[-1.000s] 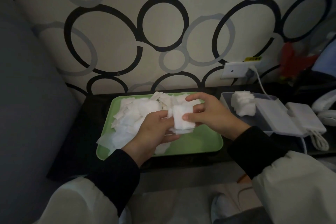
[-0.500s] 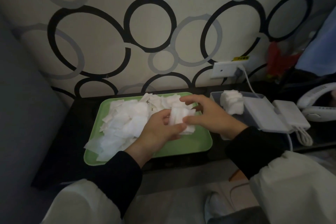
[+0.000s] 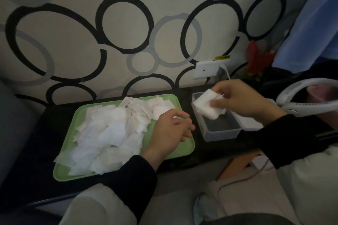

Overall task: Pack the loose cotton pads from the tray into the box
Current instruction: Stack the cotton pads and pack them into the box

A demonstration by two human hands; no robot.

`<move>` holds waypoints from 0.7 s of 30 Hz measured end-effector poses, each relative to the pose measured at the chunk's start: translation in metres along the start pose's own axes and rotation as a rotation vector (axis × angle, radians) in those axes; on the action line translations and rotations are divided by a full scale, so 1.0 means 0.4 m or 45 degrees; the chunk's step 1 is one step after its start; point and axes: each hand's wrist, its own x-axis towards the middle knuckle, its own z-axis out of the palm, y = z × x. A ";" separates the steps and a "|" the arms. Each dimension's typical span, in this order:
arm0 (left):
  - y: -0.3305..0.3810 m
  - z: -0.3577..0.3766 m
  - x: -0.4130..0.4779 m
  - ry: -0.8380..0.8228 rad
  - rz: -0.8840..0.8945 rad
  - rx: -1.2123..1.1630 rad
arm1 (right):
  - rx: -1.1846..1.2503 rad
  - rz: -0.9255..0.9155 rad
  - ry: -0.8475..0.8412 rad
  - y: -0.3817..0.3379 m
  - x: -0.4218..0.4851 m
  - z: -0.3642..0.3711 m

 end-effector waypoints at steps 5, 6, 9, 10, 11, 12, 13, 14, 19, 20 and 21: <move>-0.024 0.082 0.019 -0.028 0.052 0.110 | -0.353 0.137 -0.098 0.113 0.038 -0.029; -0.032 0.098 0.028 -0.027 0.077 0.144 | -0.426 0.140 -0.127 0.130 0.046 -0.023; -0.050 0.112 0.047 -0.036 0.092 0.260 | -0.645 0.144 -0.165 0.146 0.074 0.009; -0.054 0.119 0.054 -0.048 0.081 0.285 | -0.697 0.152 -0.162 0.153 0.081 0.013; -0.057 0.124 0.058 -0.056 0.066 0.297 | -0.736 0.153 -0.153 0.159 0.087 0.018; -0.058 0.128 0.061 -0.064 0.049 0.302 | -0.771 0.145 -0.137 0.166 0.091 0.022; -0.060 0.132 0.064 -0.072 0.032 0.306 | -0.805 0.127 -0.117 0.173 0.094 0.026; -0.061 0.134 0.065 -0.079 0.020 0.307 | -0.829 0.107 -0.094 0.177 0.095 0.029; -0.063 0.131 0.073 -0.076 0.000 0.281 | -0.765 0.110 -0.015 0.190 0.094 0.038; -0.063 0.129 0.073 -0.079 -0.003 0.282 | -0.754 0.130 0.000 0.189 0.092 0.039; -0.061 0.127 0.072 -0.082 -0.006 0.283 | -0.737 0.150 0.017 0.188 0.090 0.038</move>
